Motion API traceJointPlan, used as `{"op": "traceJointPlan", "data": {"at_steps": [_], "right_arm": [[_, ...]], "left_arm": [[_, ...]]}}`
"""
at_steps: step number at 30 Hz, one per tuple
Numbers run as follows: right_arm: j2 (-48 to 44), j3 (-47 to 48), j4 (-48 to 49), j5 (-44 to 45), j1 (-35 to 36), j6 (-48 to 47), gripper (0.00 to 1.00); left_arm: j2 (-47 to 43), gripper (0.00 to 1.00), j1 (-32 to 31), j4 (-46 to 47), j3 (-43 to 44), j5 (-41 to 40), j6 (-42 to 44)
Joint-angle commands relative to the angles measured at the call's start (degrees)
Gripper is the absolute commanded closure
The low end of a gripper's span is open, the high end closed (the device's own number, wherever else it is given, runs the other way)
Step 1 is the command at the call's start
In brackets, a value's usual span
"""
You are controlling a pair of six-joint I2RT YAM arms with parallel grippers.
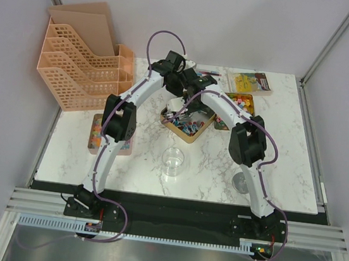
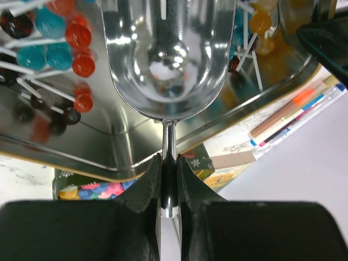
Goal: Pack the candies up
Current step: Scoop the fake candies from the storage box.
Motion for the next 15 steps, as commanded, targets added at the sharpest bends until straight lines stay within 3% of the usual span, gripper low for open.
{"op": "traceJointPlan", "data": {"at_steps": [1,15], "right_arm": [[0.86,-1.21,1.30,-3.19,0.35,1.13,1.00],[1.03,-4.11,4.91,-13.64,-1.49,5.62,1.00]], "left_arm": [[-0.35,0.98,-0.01,-0.59,-0.42,1.88,-0.31],[-0.35,0.98,0.08,-0.33,-0.60,0.56,-0.13]]}}
